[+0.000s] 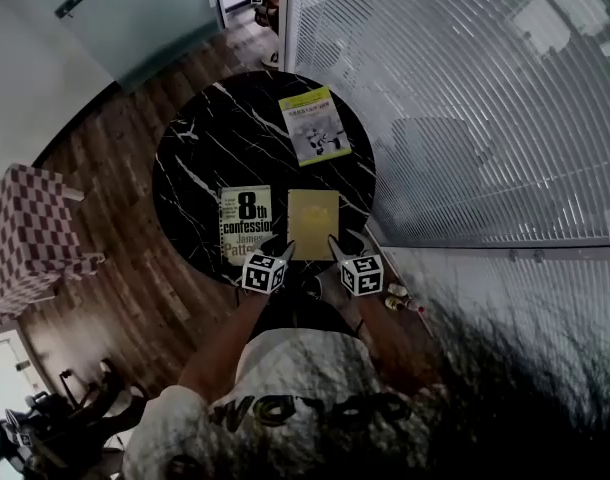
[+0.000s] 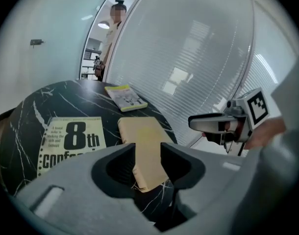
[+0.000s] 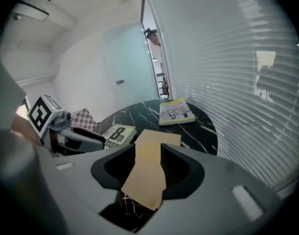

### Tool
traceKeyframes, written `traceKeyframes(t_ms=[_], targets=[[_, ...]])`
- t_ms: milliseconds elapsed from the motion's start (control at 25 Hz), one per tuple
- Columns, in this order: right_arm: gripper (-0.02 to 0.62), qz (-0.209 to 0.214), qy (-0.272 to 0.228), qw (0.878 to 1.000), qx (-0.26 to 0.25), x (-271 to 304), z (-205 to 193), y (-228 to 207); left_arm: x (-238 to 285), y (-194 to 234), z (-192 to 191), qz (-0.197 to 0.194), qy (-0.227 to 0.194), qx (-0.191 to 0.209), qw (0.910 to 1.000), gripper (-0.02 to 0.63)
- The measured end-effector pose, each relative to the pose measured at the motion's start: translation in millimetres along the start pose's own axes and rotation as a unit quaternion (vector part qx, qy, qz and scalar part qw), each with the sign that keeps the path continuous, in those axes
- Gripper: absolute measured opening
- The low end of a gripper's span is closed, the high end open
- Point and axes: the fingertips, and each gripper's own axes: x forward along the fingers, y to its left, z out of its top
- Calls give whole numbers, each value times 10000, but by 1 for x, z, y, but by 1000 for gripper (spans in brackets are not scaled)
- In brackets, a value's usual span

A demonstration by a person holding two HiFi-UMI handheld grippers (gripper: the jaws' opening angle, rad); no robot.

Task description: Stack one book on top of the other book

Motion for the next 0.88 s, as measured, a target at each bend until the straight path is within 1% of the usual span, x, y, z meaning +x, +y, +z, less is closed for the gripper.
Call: traceKeyframes(t_ms=[80,120,240,320,400,600,760,880], targets=[[188,-6,324,9992,232,15,-21,-8,15,8,-14,71,317,-128,9994,176],[201,-10,479,9983,322,23,-31,-12,22,12,-19,112,438,-195,9988,176],[240,-38,869,9947,549,39,-57,-23,38,21,-29,180,660,-423,9968,181],[254,-43,1035,9920,723,46,-70,-29,44,26,-34,189,762,-519,9956,187],[267,-16,1137,9895,892,50,-78,-35,50,29,-37,188,840,-591,9945,189],[267,171,1202,9845,1266,59,-86,-38,60,32,-44,150,947,-741,9926,193],[267,427,1288,9806,1413,67,-91,-32,68,30,-48,100,1035,-858,9909,201],[264,584,1333,9791,1421,72,-93,-25,76,25,-53,-47,1072,-884,9903,201]])
